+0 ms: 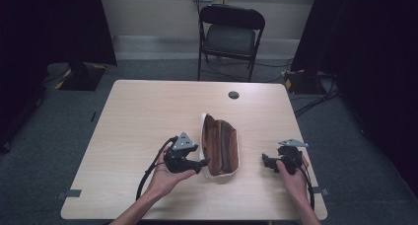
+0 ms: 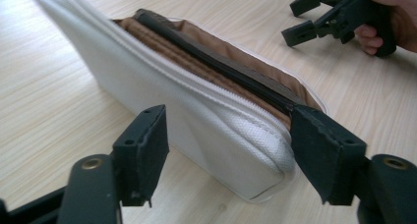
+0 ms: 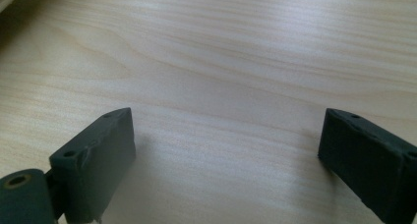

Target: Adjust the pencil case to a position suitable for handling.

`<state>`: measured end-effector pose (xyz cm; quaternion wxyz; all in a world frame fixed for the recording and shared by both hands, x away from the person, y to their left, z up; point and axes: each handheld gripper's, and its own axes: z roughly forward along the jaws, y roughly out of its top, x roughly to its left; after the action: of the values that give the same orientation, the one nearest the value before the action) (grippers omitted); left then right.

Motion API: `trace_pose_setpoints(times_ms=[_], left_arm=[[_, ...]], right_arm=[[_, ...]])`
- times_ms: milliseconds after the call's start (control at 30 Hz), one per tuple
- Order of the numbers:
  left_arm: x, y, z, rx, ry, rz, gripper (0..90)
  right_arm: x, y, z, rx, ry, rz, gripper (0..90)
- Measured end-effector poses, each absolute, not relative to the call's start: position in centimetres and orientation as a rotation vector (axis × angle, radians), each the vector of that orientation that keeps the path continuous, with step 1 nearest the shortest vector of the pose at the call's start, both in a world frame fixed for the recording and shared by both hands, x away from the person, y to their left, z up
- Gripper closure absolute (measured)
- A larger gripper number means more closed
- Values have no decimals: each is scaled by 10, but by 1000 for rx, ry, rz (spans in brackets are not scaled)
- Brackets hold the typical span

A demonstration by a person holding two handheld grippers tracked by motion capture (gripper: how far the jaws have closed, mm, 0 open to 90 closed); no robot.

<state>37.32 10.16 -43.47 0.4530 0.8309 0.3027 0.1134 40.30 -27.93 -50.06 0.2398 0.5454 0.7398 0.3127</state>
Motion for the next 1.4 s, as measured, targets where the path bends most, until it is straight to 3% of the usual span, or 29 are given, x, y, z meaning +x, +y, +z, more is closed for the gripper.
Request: trace_pose_setpoints(times_ms=[100,200,333,567,667,767,833,967,1167,1400], left_arm=[[375,106,-435,2045,755,283,344],[376,107,-434,2052,757,306,440],[384,120,-435,2032,821,302,449],[392,139,-433,2014,877,378,689],[395,144,-434,2013,894,374,696],[397,142,-437,1998,909,358,578],[399,139,-440,2001,863,322,554],[401,132,-446,2034,828,340,586],[402,135,-446,2001,793,302,745],[398,128,-446,2010,688,188,766]], right_arm=[[403,-279,-501,1493,2025,856,61],[403,-279,-501,1493,2025,856,61],[403,-279,-501,1494,2024,856,62],[403,-279,-501,1492,2024,855,62],[403,-279,-501,1494,2024,856,62],[403,-279,-501,1494,2024,856,62],[403,-279,-501,1494,2024,856,61],[403,-279,-501,1494,2024,856,62],[403,-279,-501,1494,2024,856,62],[403,-279,-501,1494,2024,856,62]])
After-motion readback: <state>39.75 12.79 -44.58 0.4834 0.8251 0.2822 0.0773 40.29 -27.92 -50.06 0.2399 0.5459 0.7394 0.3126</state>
